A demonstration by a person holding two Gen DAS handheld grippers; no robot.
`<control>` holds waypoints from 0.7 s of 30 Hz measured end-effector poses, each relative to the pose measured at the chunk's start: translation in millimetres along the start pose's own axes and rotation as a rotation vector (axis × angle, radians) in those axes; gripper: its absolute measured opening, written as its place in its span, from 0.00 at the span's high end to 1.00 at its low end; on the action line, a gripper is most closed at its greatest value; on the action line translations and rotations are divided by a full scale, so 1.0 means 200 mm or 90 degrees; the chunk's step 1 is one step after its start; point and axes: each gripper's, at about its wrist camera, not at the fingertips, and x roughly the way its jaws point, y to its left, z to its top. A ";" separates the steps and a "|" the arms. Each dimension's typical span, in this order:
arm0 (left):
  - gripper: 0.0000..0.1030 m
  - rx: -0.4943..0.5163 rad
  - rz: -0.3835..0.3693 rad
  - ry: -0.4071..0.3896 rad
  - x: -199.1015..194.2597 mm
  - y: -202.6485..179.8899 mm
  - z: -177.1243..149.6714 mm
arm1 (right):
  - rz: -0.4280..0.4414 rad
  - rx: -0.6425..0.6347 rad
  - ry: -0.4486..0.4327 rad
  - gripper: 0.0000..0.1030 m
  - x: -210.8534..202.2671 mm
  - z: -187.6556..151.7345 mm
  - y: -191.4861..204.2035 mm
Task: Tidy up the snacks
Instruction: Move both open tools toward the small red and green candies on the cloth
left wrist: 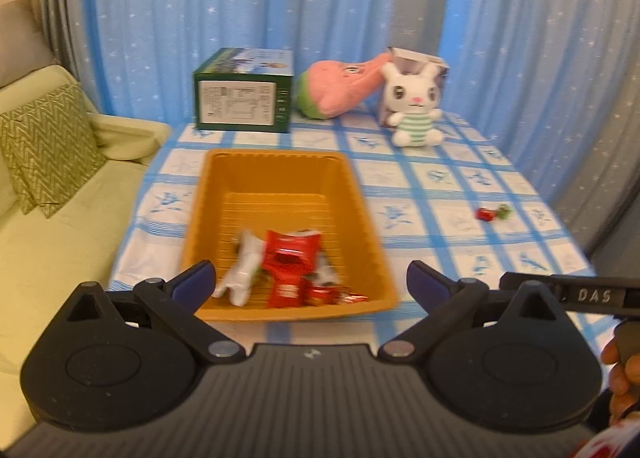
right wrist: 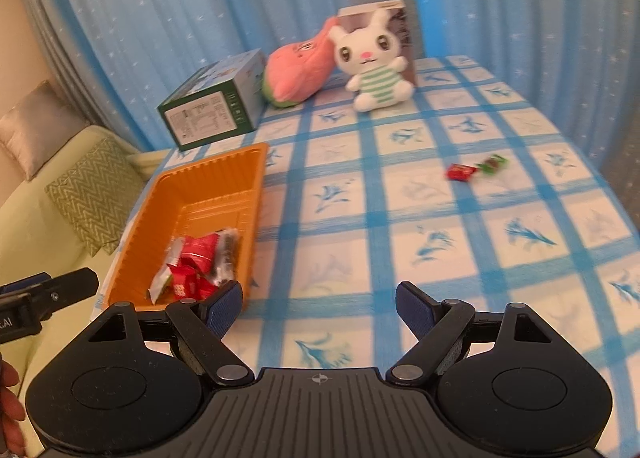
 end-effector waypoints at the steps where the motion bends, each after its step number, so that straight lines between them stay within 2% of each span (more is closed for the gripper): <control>1: 0.02 -0.002 -0.008 0.001 -0.01 -0.03 0.00 | -0.006 0.000 -0.003 0.19 -0.03 -0.01 -0.02; 8: 0.02 -0.007 -0.047 0.005 -0.06 -0.17 -0.02 | -0.047 0.015 -0.022 0.19 -0.20 -0.03 -0.18; 21: 0.02 0.029 -0.074 0.018 -0.04 -0.38 -0.01 | -0.075 0.070 -0.054 0.19 -0.36 -0.01 -0.41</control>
